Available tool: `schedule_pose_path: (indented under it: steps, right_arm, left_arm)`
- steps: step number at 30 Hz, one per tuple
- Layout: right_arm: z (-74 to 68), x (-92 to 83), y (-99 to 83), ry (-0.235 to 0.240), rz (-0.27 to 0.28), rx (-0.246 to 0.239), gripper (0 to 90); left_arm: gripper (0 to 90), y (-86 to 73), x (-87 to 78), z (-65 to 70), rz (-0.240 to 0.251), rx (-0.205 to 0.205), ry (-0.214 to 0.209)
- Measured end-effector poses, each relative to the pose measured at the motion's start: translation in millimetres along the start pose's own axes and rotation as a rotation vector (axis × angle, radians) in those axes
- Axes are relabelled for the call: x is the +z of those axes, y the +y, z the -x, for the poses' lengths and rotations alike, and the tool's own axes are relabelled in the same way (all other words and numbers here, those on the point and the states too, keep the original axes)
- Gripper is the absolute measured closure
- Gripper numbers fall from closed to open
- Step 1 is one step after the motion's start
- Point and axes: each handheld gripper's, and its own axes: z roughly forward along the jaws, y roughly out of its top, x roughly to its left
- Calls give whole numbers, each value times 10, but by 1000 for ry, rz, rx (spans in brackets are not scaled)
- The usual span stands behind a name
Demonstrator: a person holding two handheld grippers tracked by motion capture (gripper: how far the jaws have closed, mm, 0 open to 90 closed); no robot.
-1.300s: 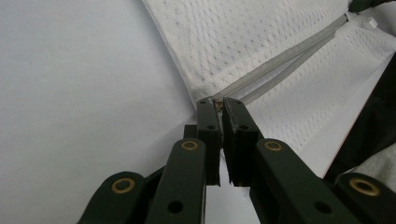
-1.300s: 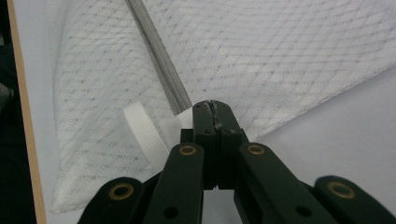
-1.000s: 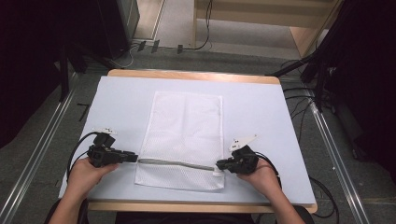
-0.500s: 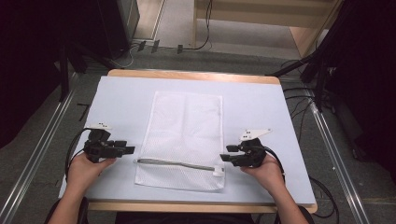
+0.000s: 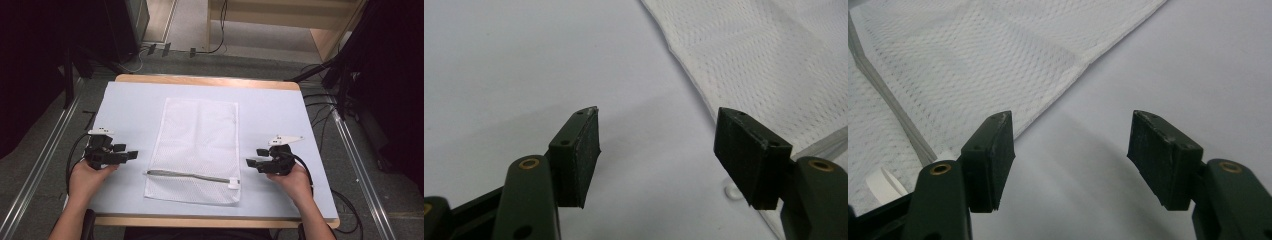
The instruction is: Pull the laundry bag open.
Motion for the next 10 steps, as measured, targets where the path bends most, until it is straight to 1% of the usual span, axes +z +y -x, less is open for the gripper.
schedule_pose_path:
  steps: [1, 7, 10]
  right_arm:
    - [5, -1, -7, -1, -2, -8, 358]
    - [10, -11, -37, -11, -4, -7, 350]
    - [16, -16, -59, -15, -11, 5, 342]
  left_arm:
    - [337, 5, 13, -8, -6, 1, 6]
    - [320, 25, 57, -25, -10, 7, -1]
    - [304, 33, 84, -28, -21, 7, -3]
